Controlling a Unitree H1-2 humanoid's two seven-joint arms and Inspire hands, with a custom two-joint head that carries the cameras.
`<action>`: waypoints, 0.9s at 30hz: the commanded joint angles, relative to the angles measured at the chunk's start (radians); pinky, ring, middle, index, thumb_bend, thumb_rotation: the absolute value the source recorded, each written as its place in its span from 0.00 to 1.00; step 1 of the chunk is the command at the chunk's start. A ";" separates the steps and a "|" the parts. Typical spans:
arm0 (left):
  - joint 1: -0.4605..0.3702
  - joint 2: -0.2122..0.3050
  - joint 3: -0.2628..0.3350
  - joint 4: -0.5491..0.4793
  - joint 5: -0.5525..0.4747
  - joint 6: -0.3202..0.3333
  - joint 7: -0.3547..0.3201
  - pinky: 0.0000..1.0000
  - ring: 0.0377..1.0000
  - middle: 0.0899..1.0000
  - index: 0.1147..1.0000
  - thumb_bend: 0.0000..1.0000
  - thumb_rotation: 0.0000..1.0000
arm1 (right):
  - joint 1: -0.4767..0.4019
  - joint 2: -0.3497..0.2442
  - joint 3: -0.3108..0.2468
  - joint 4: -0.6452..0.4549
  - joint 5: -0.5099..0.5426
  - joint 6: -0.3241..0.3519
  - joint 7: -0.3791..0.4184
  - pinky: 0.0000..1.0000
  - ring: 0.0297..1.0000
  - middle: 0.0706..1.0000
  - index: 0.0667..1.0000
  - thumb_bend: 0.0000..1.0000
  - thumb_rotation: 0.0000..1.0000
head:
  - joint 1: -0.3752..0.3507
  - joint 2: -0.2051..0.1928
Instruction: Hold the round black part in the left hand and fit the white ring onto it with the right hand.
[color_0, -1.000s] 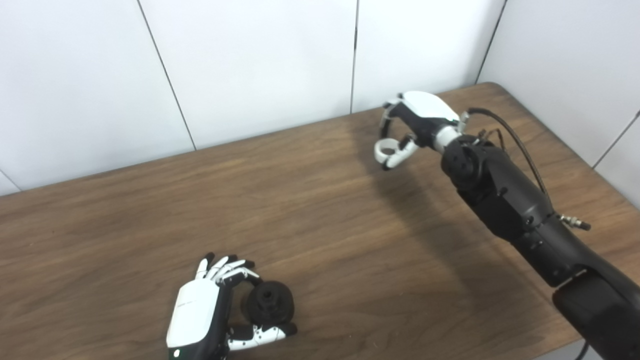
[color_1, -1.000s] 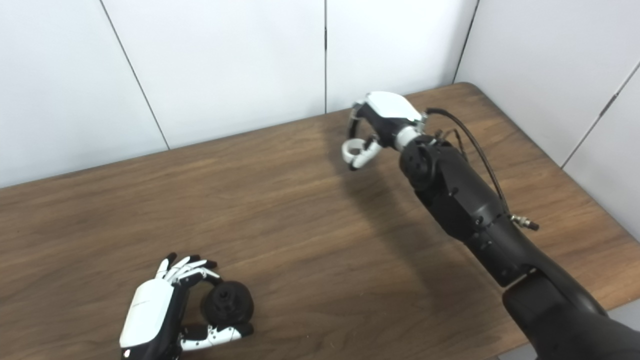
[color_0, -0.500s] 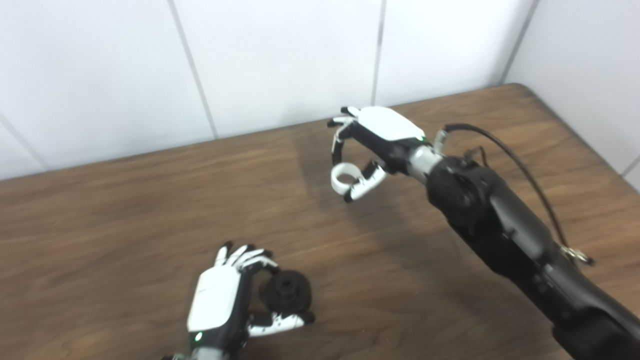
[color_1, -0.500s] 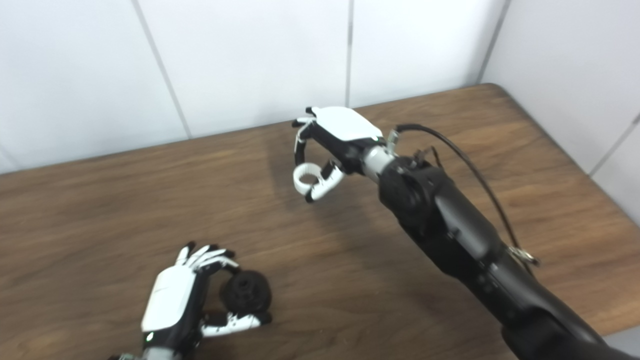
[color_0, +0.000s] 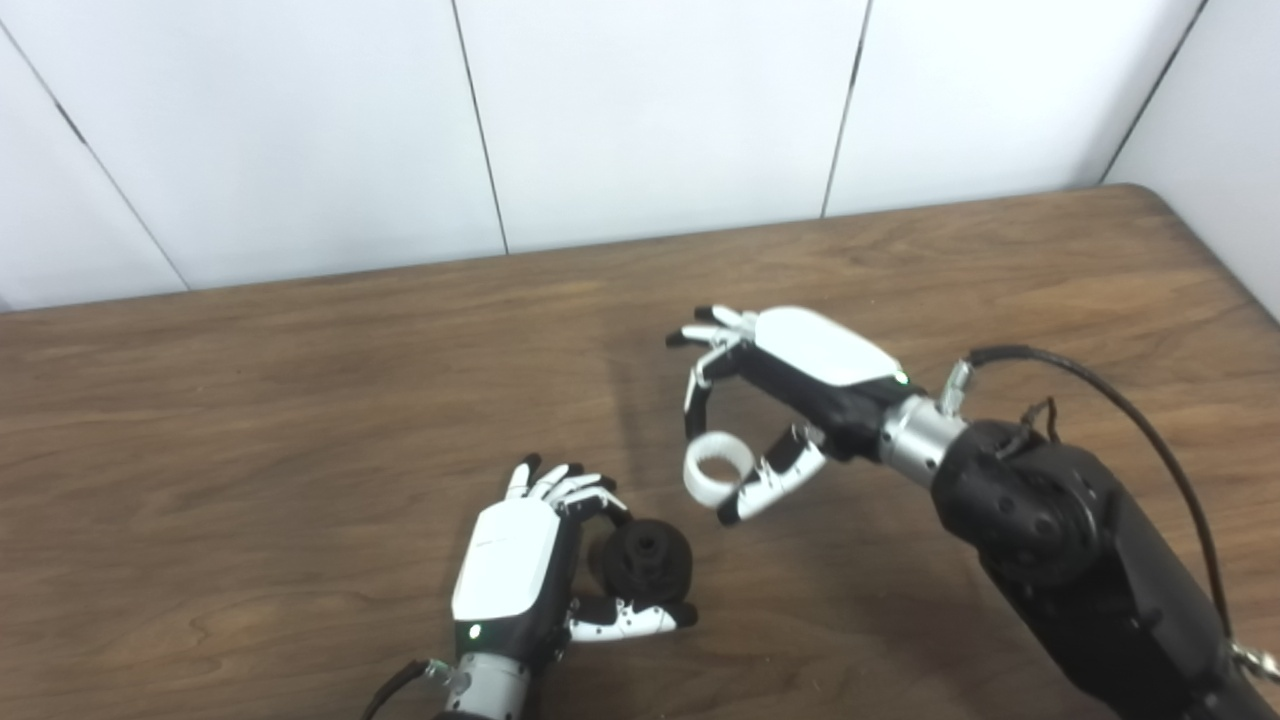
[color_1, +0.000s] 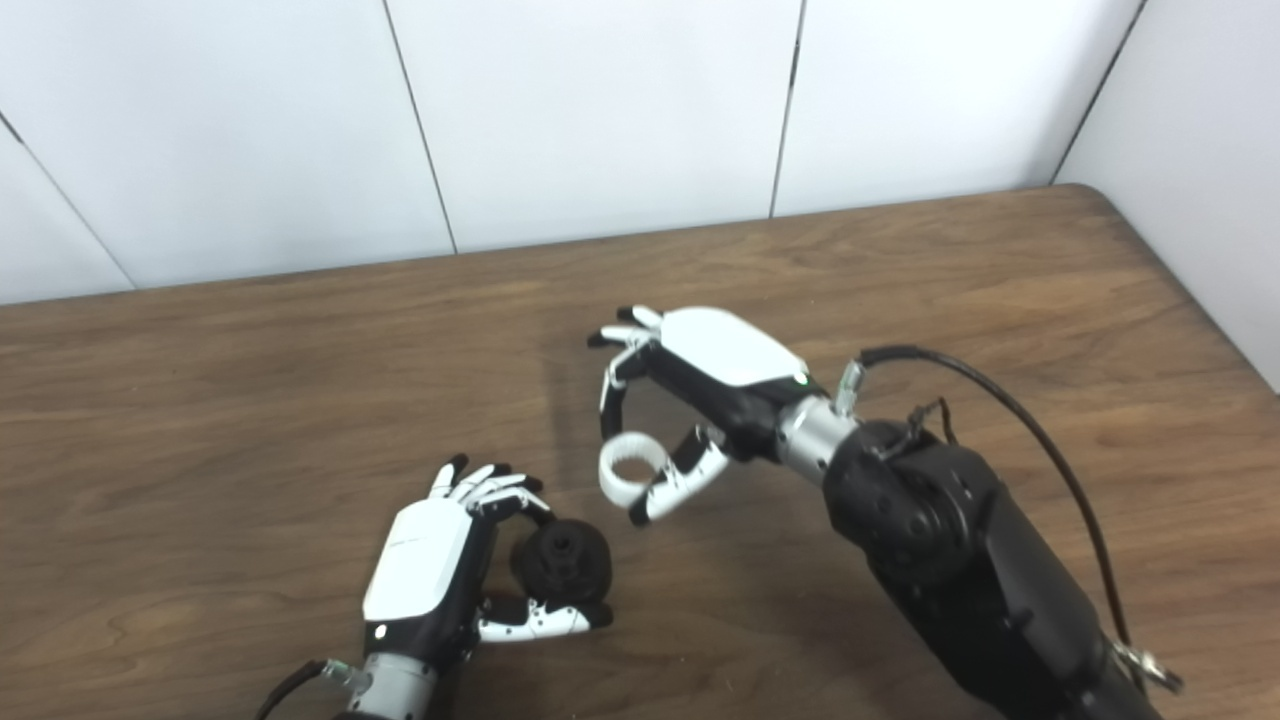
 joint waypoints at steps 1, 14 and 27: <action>0.006 -0.011 -0.026 0.014 0.014 0.008 -0.035 1.00 0.88 0.74 0.41 0.52 0.05 | -0.022 0.004 -0.001 -0.057 -0.015 -0.002 0.015 1.00 1.00 0.91 0.45 0.52 0.14 | 0.006 0.005; -0.010 -0.032 -0.049 0.017 0.034 0.029 -0.039 1.00 0.88 0.75 0.41 0.52 0.05 | 0.021 0.030 0.019 -0.072 -0.036 -0.043 0.062 1.00 1.00 0.92 0.45 0.52 0.14 | 0.022 0.027; -0.017 -0.042 -0.064 0.017 0.040 0.050 -0.042 1.00 0.87 0.74 0.41 0.52 0.05 | 0.028 0.072 0.019 -0.019 -0.041 -0.098 0.014 1.00 1.00 0.91 0.45 0.52 0.14 | 0.037 0.039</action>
